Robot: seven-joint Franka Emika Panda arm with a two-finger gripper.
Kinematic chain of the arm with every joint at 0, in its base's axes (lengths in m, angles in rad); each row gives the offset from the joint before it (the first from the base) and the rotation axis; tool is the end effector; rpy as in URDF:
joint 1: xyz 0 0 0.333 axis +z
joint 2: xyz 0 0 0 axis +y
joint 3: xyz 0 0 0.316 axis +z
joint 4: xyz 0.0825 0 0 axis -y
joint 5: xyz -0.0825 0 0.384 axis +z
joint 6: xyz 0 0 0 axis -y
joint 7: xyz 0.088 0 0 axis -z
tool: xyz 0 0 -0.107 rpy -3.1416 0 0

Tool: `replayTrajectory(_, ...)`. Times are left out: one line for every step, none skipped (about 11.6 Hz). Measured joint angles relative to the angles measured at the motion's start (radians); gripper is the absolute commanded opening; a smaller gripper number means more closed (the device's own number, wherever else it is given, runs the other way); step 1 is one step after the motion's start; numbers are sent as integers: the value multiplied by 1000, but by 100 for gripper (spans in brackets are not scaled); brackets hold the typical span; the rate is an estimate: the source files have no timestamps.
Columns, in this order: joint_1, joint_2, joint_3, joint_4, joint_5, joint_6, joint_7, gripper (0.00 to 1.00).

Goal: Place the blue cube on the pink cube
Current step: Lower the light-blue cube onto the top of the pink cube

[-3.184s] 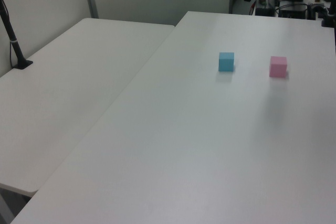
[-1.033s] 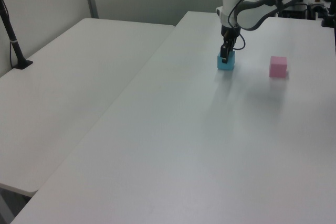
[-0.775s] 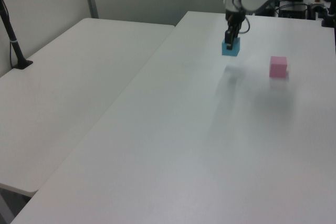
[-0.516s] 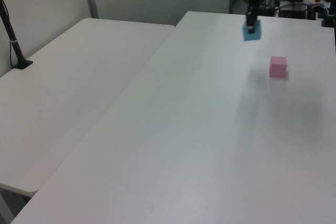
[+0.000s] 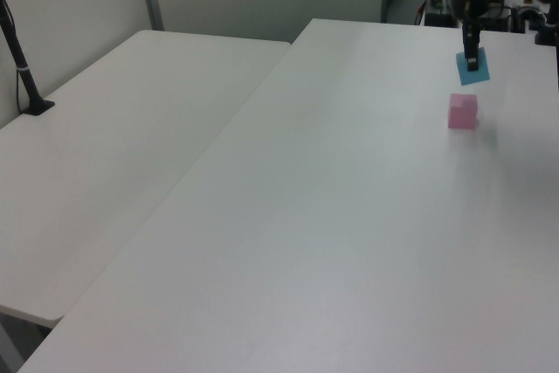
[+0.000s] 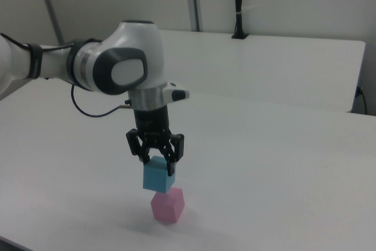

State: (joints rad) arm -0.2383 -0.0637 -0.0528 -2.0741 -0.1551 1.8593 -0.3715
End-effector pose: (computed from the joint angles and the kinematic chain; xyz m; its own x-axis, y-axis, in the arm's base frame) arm 0.4909 -0.1599 0.4466 0.9731 0.1264 -0.1926 0.1424 -0.9872 0.0714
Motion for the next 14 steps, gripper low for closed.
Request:
replayTrajectory(1, 1, 0, -31, 0, 48, 6, 65)
replayTrajectory(5, 2, 0, -51, 0, 78, 13, 65)
replayTrajectory(7, 2, 0, -61, 0, 97, 17, 65)
replayTrajectory(8, 2, 0, -64, 0, 111, 22, 65)
replayTrajectory(8, 2, 0, -65, 0, 119, 30, 65)
replayTrajectory(8, 4, 0, -65, 0, 124, 34, 65)
replayTrajectory(8, 10, 1, -67, 0, 129, 36, 65)
replayTrajectory(8, 19, 1, -70, 0, 134, 38, 65)
replayTrajectory(8, 27, 1, -73, 0, 142, 39, 68)
replayTrajectory(8, 35, 1, -77, 0, 161, 40, 82)
replayTrajectory(8, 42, 1, -78, 0, 173, 40, 96)
replayTrajectory(7, 47, 1, -78, 0, 175, 42, 99)
replayTrajectory(6, 48, 0, -78, 0, 175, 44, 100)
replayTrajectory(6, 48, -1, -78, 0, 176, 45, 100)
